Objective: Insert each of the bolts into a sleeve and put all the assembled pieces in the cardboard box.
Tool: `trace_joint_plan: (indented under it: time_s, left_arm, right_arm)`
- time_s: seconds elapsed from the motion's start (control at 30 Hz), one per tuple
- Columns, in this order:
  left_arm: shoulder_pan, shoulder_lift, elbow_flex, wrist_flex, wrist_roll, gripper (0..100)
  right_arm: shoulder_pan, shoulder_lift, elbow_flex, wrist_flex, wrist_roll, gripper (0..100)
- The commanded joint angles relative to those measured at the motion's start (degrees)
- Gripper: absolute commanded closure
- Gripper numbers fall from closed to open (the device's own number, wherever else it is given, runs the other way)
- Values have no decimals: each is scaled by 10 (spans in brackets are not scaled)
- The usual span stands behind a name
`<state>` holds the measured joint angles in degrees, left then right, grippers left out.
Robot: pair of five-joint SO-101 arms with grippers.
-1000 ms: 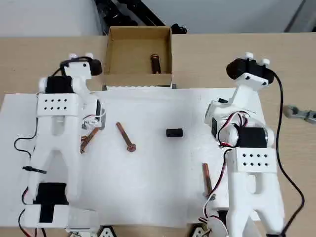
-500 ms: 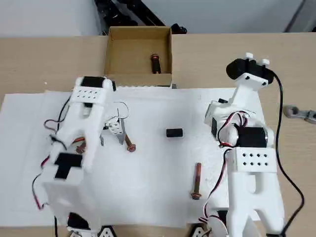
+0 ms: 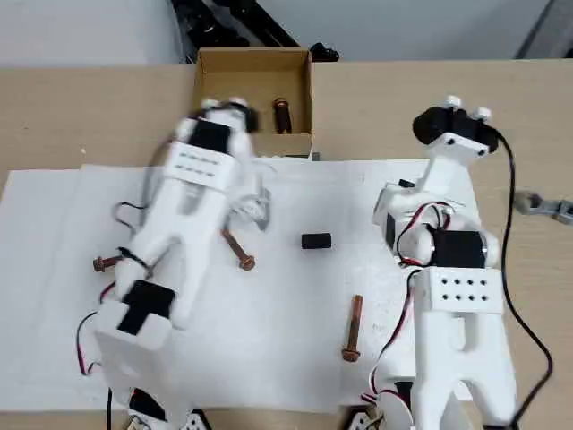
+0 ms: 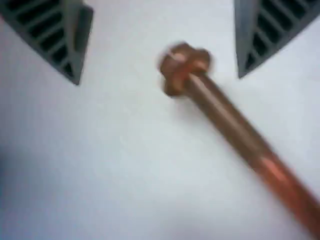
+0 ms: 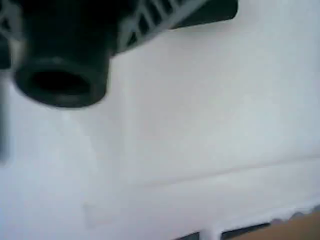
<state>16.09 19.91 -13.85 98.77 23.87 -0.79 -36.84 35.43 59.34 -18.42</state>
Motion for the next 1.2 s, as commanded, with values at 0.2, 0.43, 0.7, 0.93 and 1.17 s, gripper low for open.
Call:
trace_joint_plan:
  time_s: [0.2, 0.43, 0.7, 0.93, 1.17]
  left_arm:
    - [152, -33, 19, 15, -6, 807]
    - [252, -32, 22, 0, -4, 808]
    - [325, 40, 19, -22, -3, 808]
    - [353, 39, -55, -9, -3, 808]
    - [350, 38, -79, 16, 64, 808]
  right_arm:
    - [85, -5, -29, -1, -6, 996]
    - [160, -7, -31, 4, -6, 996]
    - [241, -15, -32, 23, -7, 996]
    - [248, -85, -29, 29, -4, 996]
    - [250, -87, -28, 47, -4, 996]
